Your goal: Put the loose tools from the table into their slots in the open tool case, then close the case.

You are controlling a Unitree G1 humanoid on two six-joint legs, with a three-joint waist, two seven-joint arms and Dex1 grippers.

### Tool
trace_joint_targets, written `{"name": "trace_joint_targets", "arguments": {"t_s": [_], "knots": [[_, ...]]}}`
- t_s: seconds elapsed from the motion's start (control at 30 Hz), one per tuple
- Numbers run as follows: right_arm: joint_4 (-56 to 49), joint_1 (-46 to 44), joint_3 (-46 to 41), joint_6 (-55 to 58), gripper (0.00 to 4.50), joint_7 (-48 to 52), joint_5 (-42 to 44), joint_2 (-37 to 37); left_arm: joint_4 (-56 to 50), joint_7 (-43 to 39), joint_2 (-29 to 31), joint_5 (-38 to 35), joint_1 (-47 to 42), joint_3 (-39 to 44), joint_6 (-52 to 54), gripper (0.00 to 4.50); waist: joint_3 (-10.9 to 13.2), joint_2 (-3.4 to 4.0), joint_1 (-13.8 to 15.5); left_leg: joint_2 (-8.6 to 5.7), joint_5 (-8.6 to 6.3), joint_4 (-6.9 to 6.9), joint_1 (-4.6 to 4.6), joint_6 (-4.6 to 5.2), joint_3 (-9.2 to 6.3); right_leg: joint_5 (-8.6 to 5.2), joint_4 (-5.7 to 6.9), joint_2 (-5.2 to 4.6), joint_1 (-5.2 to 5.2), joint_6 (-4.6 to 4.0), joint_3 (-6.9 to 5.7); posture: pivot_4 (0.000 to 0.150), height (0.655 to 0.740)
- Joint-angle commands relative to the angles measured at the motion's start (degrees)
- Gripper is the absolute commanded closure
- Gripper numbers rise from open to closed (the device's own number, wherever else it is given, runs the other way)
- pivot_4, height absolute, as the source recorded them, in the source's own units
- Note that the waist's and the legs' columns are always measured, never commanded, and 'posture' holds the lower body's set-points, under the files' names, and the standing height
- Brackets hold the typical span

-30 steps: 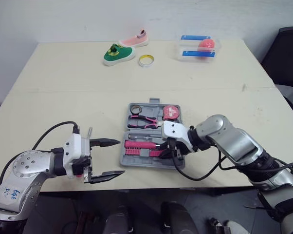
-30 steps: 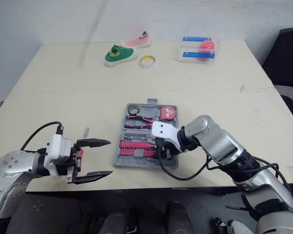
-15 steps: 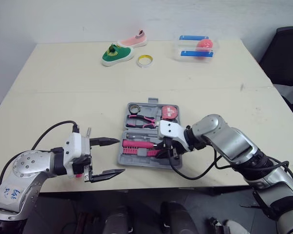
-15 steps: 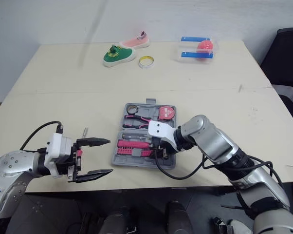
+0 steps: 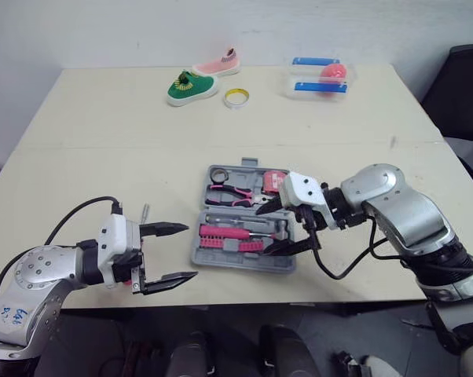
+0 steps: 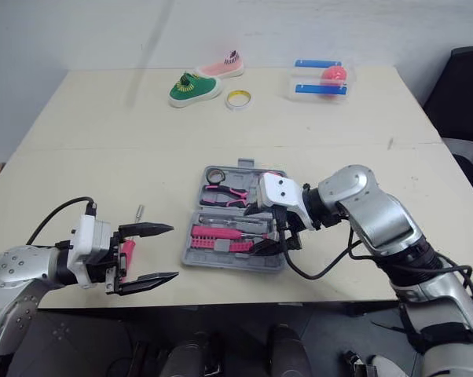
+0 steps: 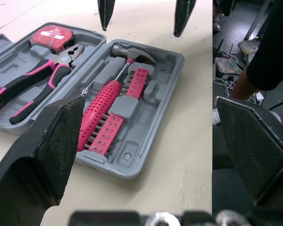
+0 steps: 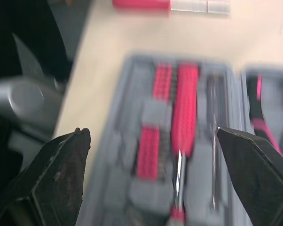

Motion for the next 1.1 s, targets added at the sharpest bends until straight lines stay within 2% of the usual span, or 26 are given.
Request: {"name": "trace_joint_targets", "arguments": {"t_s": [0.03, 0.1, 0.2, 0.5, 0.87, 1.1], "knots": [[4.27, 2.42, -3.47, -11.97, 1.95, 1.95, 1.70, 3.45, -1.73, 0.33, -0.25, -0.74, -0.63, 0.49, -0.61, 0.00, 0.00, -0.01, 0.03, -0.01, 0.00, 0.03, 0.01, 0.01, 0.00, 0.00, 0.01, 0.02, 0.02, 0.00, -0.01, 0.150, 0.7400], [7.74, 3.31, -2.25, -19.18, 2.97, 2.35, -1.92, 3.88, -1.53, 0.03, -0.08, -0.83, -0.83, 0.44, -0.47, 0.00, 0.00, -0.01, 0.00, -0.07, 0.02, 0.04, 0.01, 0.03, 0.03, 0.01, 0.06, 0.04, 0.01, 0.01, 0.02, 0.150, 0.7400], [12.79, 3.68, -1.43, -23.52, 4.49, 0.57, -4.46, 5.60, -1.23, 0.06, -0.06, -0.56, -1.35, 0.37, -0.60, 0.00, 0.00, -0.01, -0.03, -0.15, 0.04, 0.05, 0.02, 0.06, 0.03, 0.02, 0.06, 0.03, 0.02, 0.03, 0.02, 0.150, 0.7400], [22.63, 5.61, 2.02, -30.56, 4.49, -2.90, -12.82, 7.41, -1.36, 0.25, 0.04, -0.20, -1.26, 0.41, -0.55, 0.00, 0.00, -0.01, -0.11, -0.12, 0.05, 0.06, 0.04, 0.03, 0.02, 0.02, 0.07, -0.03, 0.02, 0.03, 0.03, 0.150, 0.7400], [24.67, 7.22, 4.44, -42.98, 4.49, -1.37, -17.17, 5.28, -0.65, 0.55, -0.10, 0.05, 0.98, 1.70, -1.01, 0.00, -0.04, -0.06, -0.04, -0.06, 0.01, -0.04, 0.48, -0.04, 0.03, 0.01, -0.01, -0.08, 0.42, 0.02, 0.08, 0.150, 0.7400], [22.88, 9.21, -0.34, -45.93, 4.49, -0.33, -8.59, 6.60, 0.93, 0.72, -0.53, 0.42, 2.37, 3.54, -2.59, 0.00, -0.04, -0.07, 0.01, -0.05, 0.01, -0.06, 0.48, -0.05, 0.02, 0.00, -0.02, -0.12, 0.42, 0.01, 0.16, 0.150, 0.7400]]}}
